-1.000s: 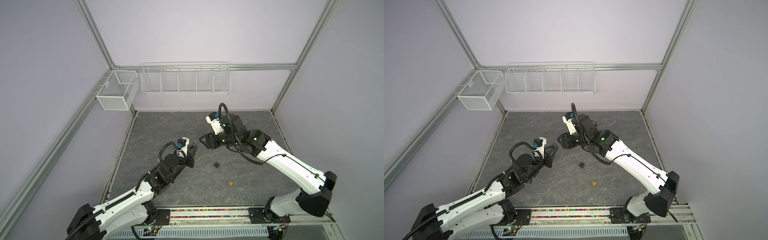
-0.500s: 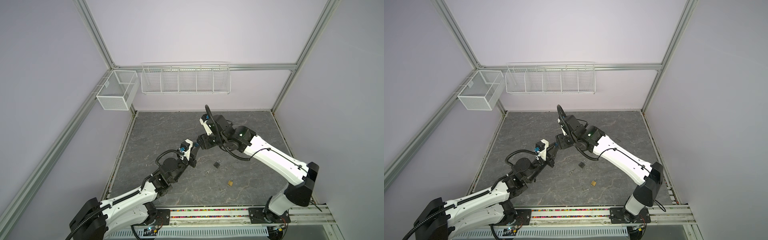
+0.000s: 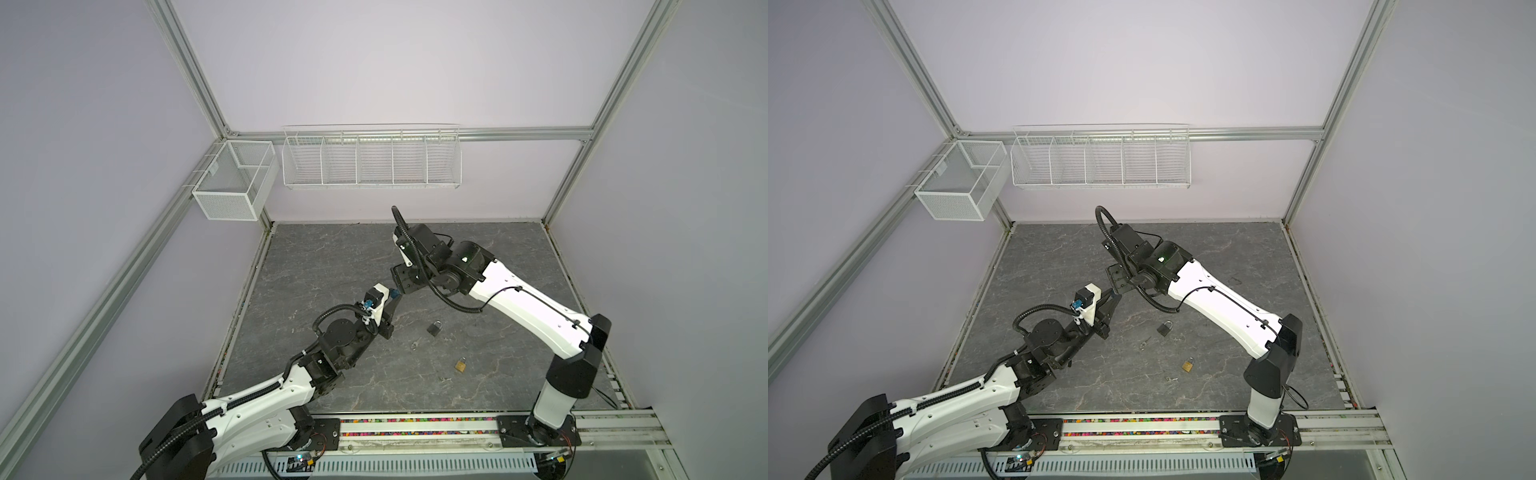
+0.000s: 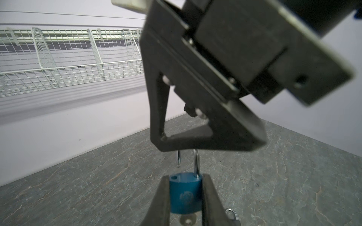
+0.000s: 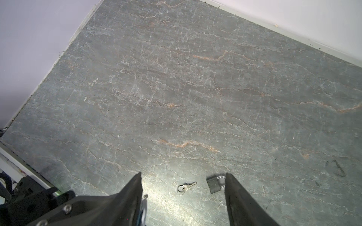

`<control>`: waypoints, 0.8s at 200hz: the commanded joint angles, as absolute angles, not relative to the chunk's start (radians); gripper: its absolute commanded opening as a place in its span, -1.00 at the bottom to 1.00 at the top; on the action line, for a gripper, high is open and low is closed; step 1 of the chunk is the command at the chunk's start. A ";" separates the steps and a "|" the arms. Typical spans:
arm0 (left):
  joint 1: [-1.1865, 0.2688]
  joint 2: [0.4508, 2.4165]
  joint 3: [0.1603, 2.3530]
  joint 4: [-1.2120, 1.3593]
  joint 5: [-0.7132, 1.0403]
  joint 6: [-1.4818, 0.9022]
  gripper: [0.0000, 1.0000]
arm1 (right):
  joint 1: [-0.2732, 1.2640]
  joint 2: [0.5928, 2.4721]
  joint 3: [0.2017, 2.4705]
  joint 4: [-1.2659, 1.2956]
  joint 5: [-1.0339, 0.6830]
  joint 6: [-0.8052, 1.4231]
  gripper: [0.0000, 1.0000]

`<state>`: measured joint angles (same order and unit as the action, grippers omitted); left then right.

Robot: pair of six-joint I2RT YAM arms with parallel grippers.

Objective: Unlock with the key

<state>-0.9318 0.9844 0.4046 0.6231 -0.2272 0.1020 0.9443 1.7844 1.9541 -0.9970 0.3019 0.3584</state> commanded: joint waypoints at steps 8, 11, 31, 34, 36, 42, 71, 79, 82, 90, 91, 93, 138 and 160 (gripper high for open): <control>-0.937 0.974 0.390 0.666 -0.222 0.158 -1.00 | 0.941 1.813 1.997 -1.095 0.332 0.322 0.41; -0.937 0.973 0.390 0.666 -0.222 0.159 -1.00 | 0.939 1.814 2.001 -1.098 0.329 0.320 0.41; -0.937 0.971 0.383 0.670 -0.224 0.162 -1.00 | 0.937 1.835 2.036 -1.128 0.331 0.308 0.42; -0.937 0.969 0.382 0.670 -0.223 0.162 -1.00 | 0.937 1.840 2.042 -1.135 0.330 0.304 0.42; -0.937 0.968 0.382 0.669 -0.223 0.161 -1.00 | 0.936 1.843 2.046 -1.140 0.330 0.302 0.41; -0.937 0.968 0.381 0.670 -0.222 0.161 -1.00 | 0.936 1.852 2.057 -1.152 0.328 0.299 0.42; -0.937 0.955 0.369 0.674 -0.227 0.163 -1.00 | 0.927 1.860 2.065 -1.172 0.327 0.293 0.43; -0.937 0.950 0.366 0.676 -0.227 0.163 -1.00 | 0.922 1.862 2.066 -1.173 0.313 0.288 0.43; -0.937 0.948 0.365 0.676 -0.227 0.163 -1.00 | 0.920 1.862 2.066 -1.171 0.303 0.286 0.44; -0.937 0.945 0.363 0.674 -0.227 0.167 -1.00 | 0.912 1.865 2.065 -1.167 0.259 0.270 0.44; -0.937 0.945 0.363 0.674 -0.227 0.167 -1.00 | 0.911 1.867 2.066 -1.167 0.254 0.269 0.44; -0.937 0.946 0.363 0.671 -0.227 0.167 -1.00 | 0.908 1.868 2.067 -1.168 0.244 0.268 0.43; -0.937 0.938 0.360 0.656 -0.247 0.169 -1.00 | 0.892 1.840 2.038 -1.161 0.210 0.259 0.44; -0.937 0.946 0.360 0.659 -0.263 0.161 -1.00 | 0.884 1.798 1.984 -1.127 0.187 0.262 0.45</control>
<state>-0.9325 0.9527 0.3679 0.6300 -0.2398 0.1444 0.8913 1.8473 2.0357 -1.1446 0.2310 0.2829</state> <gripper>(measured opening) 0.207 0.722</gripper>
